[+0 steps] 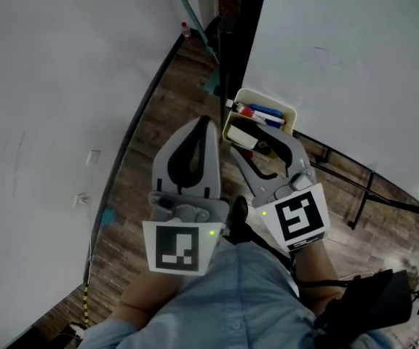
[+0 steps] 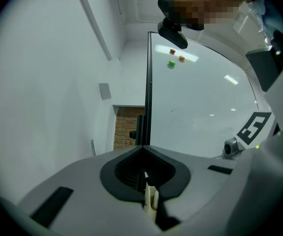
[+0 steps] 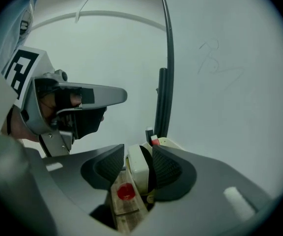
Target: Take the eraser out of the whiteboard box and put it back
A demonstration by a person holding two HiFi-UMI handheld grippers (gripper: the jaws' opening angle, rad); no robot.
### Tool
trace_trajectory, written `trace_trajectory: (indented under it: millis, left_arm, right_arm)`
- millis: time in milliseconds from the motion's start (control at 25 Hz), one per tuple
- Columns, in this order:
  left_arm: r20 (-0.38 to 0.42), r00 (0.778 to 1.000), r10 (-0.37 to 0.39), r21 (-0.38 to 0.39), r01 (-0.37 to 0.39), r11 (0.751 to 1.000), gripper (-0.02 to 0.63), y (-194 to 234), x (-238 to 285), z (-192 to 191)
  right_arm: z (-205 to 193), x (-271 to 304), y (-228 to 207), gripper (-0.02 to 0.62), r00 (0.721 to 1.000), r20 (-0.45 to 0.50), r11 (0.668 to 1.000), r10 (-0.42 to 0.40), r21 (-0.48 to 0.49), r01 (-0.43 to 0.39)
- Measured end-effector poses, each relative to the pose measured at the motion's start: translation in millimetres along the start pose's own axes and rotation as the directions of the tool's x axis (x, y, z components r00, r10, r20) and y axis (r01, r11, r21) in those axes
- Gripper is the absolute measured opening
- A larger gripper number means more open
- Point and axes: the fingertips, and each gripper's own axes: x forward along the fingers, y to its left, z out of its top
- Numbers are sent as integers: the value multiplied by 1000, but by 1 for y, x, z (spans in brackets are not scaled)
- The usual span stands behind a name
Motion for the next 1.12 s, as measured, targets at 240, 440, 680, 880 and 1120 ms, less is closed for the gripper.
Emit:
trace_trajectory:
  millis: [240,440,680,880,1120]
  left_arm:
    - [-22,1000,-20,-14,20,1000,5,7,9,-11]
    - [-21,999,-35,-23,35,999,5,6,13,-13]
    - [-24,999,-36,-17,36,999,5,4,10,-11]
    - [-4,1000,-22,5,22,1000,5,3,3,-3]
    - [35,999,-12,24,11,1000,5,-12,-12,16]
  right_arm:
    - [-10,9,2,173,997,-70,998,-37,-61,32]
    - [-11,11,0,132,995,-88,996,-52,-79,45]
    - [-10,9,-3,110,995,-81,998,-50,-29,48]
    - [0,-1,-6,104,998,-39,998,-55,-5,55]
    - [29,-29,-4,104,995,71,998,-63,-9,64]
